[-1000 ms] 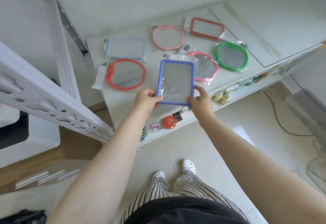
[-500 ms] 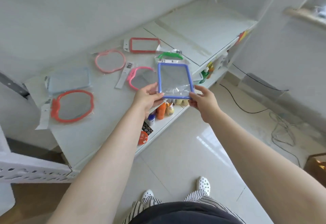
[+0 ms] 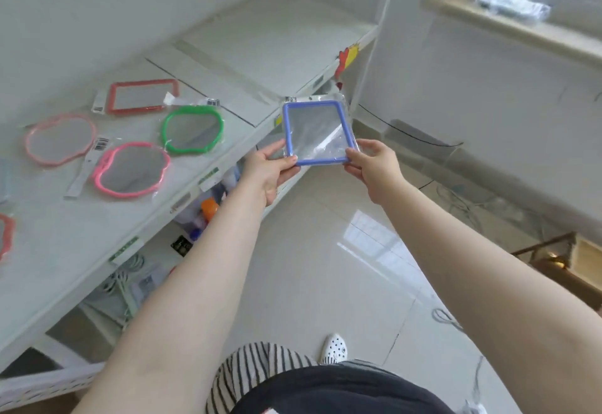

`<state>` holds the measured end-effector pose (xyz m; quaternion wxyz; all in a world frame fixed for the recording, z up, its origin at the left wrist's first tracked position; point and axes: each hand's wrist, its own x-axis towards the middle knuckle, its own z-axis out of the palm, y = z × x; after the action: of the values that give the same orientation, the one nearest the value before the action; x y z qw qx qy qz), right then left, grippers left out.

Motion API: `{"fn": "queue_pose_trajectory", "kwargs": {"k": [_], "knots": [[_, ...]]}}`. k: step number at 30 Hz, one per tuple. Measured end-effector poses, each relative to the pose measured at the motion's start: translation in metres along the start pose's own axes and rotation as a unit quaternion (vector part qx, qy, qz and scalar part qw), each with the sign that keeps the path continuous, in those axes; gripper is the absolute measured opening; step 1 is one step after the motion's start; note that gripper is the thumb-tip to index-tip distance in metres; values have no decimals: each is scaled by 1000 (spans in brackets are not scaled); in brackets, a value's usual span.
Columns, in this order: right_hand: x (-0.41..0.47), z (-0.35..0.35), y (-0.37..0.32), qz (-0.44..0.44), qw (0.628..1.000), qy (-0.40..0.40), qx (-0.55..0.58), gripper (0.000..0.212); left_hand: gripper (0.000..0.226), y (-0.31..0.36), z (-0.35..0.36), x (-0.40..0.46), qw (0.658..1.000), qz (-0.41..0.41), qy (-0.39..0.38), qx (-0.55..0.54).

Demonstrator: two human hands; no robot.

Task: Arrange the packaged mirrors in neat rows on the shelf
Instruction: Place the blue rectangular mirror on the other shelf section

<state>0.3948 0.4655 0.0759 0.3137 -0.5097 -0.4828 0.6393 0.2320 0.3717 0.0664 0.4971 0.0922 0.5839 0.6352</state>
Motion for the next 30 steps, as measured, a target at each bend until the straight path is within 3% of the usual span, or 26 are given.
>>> {"fn": "queue_pose_trajectory", "kwargs": {"k": [11,25,30], "knots": [[80,-93,-25,30,997,-5,77,29,57,-1,113,56,1000,-20,-8,20],[247,-137,-87,25,992,72,99,33,58,41,233,225,995,-30,-76,56],[296,-144,-104,31,993,71,93,33,59,51,260,265,995,-40,-68,56]]}}
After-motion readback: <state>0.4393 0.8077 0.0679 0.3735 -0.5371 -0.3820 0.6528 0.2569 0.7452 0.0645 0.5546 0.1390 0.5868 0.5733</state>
